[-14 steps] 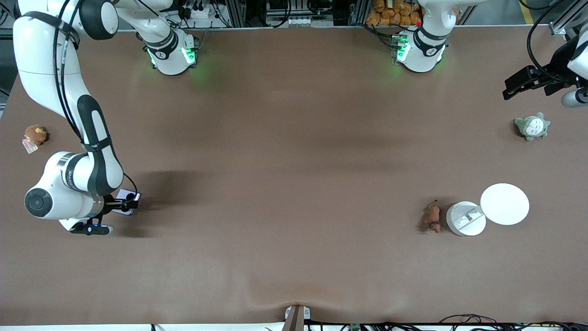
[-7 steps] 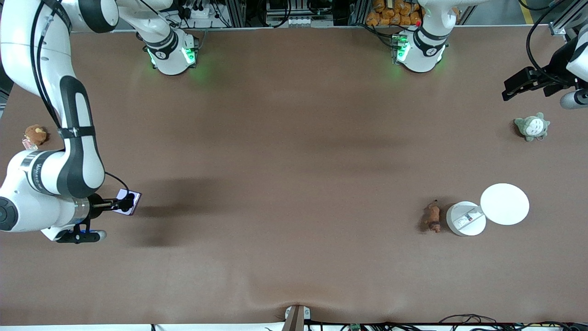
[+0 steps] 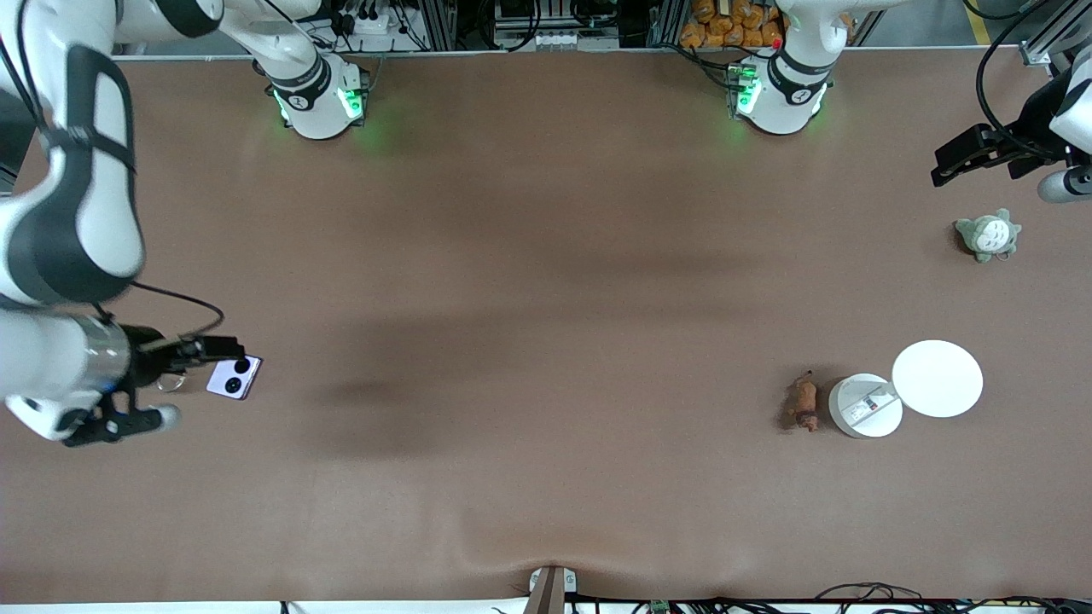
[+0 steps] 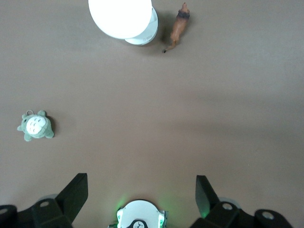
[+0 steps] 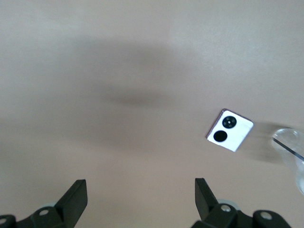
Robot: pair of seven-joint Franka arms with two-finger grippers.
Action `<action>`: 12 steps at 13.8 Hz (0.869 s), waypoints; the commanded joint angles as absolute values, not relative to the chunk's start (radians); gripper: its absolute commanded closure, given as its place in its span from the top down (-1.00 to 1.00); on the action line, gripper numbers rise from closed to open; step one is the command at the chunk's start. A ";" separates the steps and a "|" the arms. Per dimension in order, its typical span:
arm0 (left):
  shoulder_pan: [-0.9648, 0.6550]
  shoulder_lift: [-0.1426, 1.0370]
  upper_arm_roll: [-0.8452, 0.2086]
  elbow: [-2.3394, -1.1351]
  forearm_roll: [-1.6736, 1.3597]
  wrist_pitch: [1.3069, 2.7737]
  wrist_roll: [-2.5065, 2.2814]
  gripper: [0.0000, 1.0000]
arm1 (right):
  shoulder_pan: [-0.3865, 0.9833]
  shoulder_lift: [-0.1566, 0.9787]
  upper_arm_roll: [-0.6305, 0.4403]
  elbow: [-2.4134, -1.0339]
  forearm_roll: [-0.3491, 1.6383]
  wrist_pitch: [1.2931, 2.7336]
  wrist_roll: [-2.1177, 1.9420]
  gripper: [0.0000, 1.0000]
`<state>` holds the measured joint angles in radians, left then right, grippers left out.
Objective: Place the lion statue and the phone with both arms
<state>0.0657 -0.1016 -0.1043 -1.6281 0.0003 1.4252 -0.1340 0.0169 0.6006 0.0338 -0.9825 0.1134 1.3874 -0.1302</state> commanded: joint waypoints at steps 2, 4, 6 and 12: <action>0.072 -0.110 -0.103 -1.620 -0.014 1.387 -0.123 1.00 | -0.002 0.448 0.075 -1.000 0.106 1.315 -0.135 1.00; 0.072 -0.124 -0.107 -1.637 -0.014 1.385 -0.136 1.00 | -0.009 0.373 0.065 -1.003 0.086 1.264 -0.130 1.00; 0.071 -0.143 -0.110 -1.658 -0.014 1.399 -0.141 1.00 | -0.018 0.306 0.013 -1.006 0.087 1.232 -0.109 1.00; 0.069 -0.210 -0.138 -1.730 -0.014 1.506 -0.172 1.00 | -0.018 0.086 -0.084 -1.254 0.086 1.229 0.005 1.00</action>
